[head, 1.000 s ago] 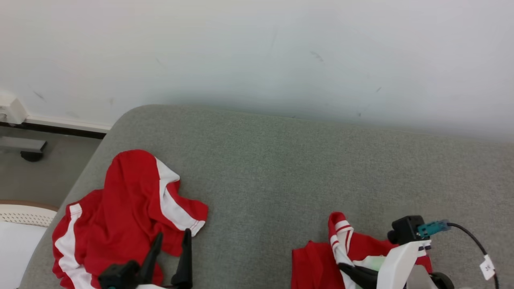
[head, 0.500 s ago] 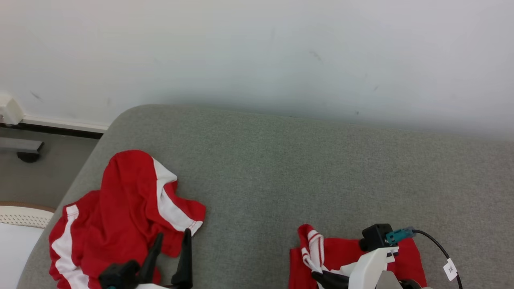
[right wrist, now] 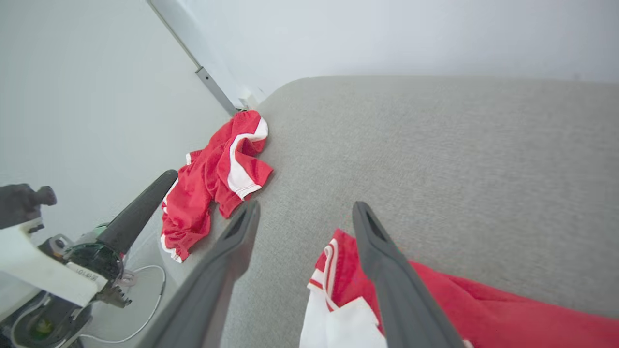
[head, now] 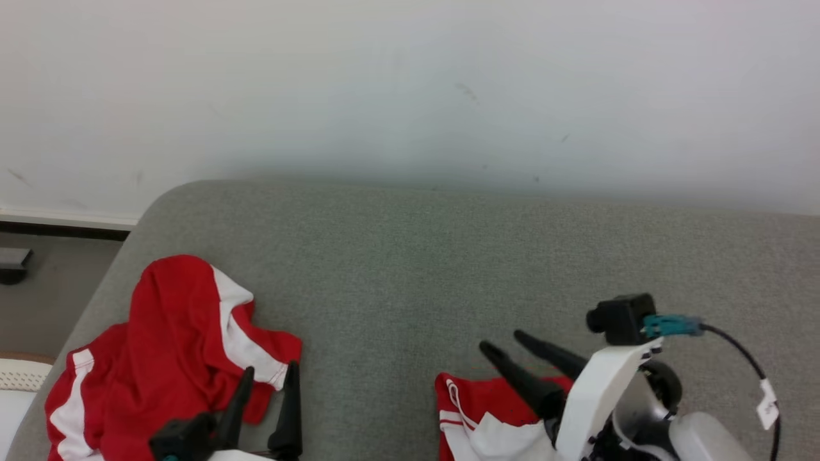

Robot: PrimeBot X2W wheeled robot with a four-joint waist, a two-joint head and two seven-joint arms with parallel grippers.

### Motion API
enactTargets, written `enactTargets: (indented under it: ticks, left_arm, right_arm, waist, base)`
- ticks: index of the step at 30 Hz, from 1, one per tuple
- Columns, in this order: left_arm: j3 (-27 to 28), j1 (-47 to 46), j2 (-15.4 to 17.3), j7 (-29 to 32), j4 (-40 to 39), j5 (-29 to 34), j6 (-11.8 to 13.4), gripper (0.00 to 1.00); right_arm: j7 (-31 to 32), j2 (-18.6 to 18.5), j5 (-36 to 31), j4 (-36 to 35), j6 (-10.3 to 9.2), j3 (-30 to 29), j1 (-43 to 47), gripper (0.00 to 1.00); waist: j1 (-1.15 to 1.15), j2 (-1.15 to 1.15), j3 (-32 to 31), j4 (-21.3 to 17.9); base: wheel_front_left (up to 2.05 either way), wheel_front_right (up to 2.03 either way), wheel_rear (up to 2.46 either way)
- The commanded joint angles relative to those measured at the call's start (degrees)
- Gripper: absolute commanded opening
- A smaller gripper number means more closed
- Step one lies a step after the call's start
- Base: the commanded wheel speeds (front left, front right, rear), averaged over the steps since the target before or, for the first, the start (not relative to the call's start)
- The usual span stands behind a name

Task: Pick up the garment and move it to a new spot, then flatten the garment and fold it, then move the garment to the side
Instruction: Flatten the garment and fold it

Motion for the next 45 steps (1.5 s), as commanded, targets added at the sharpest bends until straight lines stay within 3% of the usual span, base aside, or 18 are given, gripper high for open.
enactTargets:
  ticks: [1, 10, 16, 22, 25, 26, 27, 35, 45]
  left_arm:
    - [0.4, 0.6, 0.0, 0.0, -0.4, 0.1, 0.1, 1.00]
    - [0.8, 1.3, -0.1, 0.0, -1.2, 0.8, 0.0, 1.00]
    - [1.1, 2.1, -0.2, 0.0, -1.5, 0.8, -0.1, 1.00]
    - [1.3, 1.7, -0.2, 0.0, -1.7, 1.1, -0.4, 1.00]
    - [1.3, 1.7, -0.2, 0.0, -1.8, 1.2, -0.5, 1.00]
    - [1.3, 1.7, -0.3, 0.0, -1.8, 1.2, -0.6, 1.00]
    - [1.2, 1.7, -0.3, 0.0, -1.7, 1.2, -0.5, 1.00]
    - [1.3, 1.1, -0.4, 0.0, -1.2, 0.8, -0.9, 1.00]
    - [1.3, 0.9, -0.5, 0.0, -0.9, 0.8, -0.8, 1.00]
  right_arm:
    - [-1.5, -1.3, -0.9, -1.8, -0.12, -1.8, -0.8, 1.00]
    - [-9.7, -6.3, -6.4, -7.9, -0.12, -16.6, 2.1, 1.00]
    - [-15.8, -4.0, -11.8, -7.1, -0.12, -27.4, 7.3, 1.00]
    - [-18.4, -1.0, -13.8, -4.8, -0.12, -31.0, 12.6, 1.00]
    - [-19.6, 0.4, -13.2, -2.3, -0.12, -31.1, 15.0, 0.42]
    - [-20.2, 1.0, -12.1, -1.2, -0.12, -31.1, 15.5, 0.06]
    - [-20.7, 1.3, -11.6, -0.1, -0.12, -30.8, 16.0, 0.00]
    - [-22.7, 1.3, -10.2, 8.0, -0.12, -21.0, 15.3, 0.00]
    - [-24.4, 1.7, -7.2, 18.4, -0.12, -14.6, 12.2, 0.00]
  waist:
    - [0.00, 0.00, -0.1, -0.9]
    - [0.00, 0.00, -0.4, -3.5]
    - [0.00, 0.00, -1.1, -4.7]
    - [0.00, 0.00, -0.9, -5.0]
    - [0.00, 0.00, -0.7, -5.0]
    - [0.00, 0.00, -0.7, -5.0]
    - [0.00, 0.00, -0.6, -4.9]
    - [0.00, 0.00, -0.3, -4.1]
    - [0.00, 0.00, 0.0, -1.7]
  base:
    - [0.00, 0.00, 0.00]
    - [0.00, 0.00, 0.00]
    - [0.00, 0.00, 0.00]
    - [0.00, 0.00, 0.00]
    - [0.00, 0.00, 0.00]
    - [0.00, 0.00, 0.00]
    - [0.00, 0.00, 0.00]
    - [0.00, 0.00, 0.00]
    - [0.00, 0.00, 0.00]
